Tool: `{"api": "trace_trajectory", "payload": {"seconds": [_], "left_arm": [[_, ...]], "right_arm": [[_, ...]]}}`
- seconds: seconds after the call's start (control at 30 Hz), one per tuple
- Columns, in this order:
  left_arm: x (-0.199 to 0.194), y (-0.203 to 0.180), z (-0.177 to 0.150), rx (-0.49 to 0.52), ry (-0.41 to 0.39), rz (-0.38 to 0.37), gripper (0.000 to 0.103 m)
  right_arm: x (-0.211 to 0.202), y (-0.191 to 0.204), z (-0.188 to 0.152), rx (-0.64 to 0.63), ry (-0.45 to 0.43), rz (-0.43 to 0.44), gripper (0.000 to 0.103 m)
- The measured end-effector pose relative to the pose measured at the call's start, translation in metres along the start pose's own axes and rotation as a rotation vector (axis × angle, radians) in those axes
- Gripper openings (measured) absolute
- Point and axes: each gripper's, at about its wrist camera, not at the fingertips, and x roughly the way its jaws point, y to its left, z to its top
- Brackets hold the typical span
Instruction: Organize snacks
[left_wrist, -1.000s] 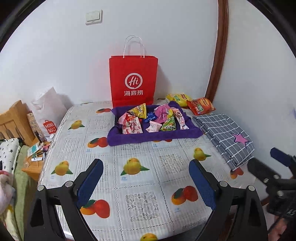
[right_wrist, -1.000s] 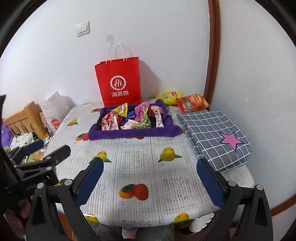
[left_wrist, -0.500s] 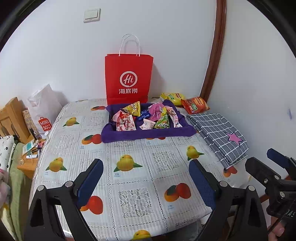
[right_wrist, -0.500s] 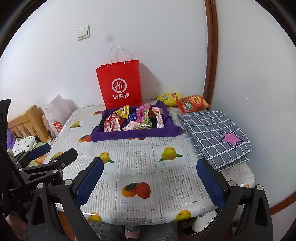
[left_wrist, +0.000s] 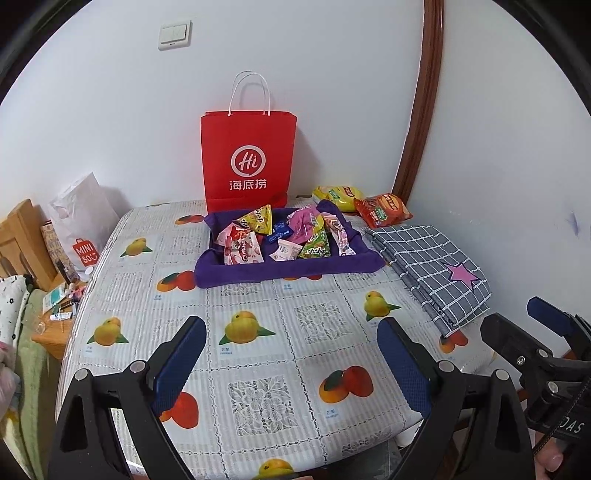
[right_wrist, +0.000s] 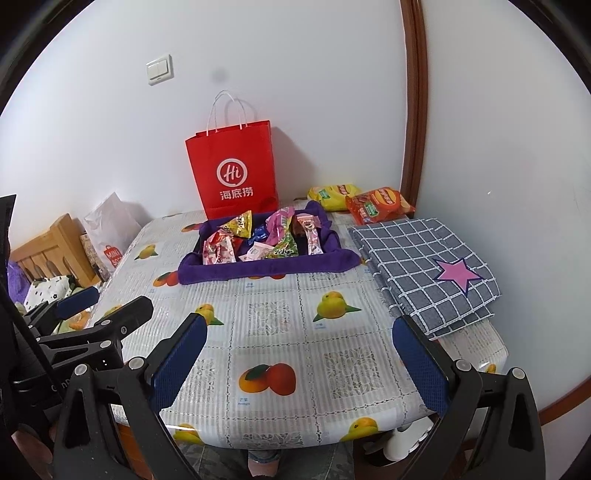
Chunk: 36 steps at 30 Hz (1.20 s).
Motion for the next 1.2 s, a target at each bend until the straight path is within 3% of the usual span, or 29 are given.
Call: {"api": "trace_trajectory", "payload": {"seconds": [1.2], "left_arm": [[-0.010, -0.004, 0.001, 0.007, -0.025, -0.010, 0.094]], "right_arm": [[-0.011, -0.001, -0.005, 0.034, -0.023, 0.033, 0.100]]}}
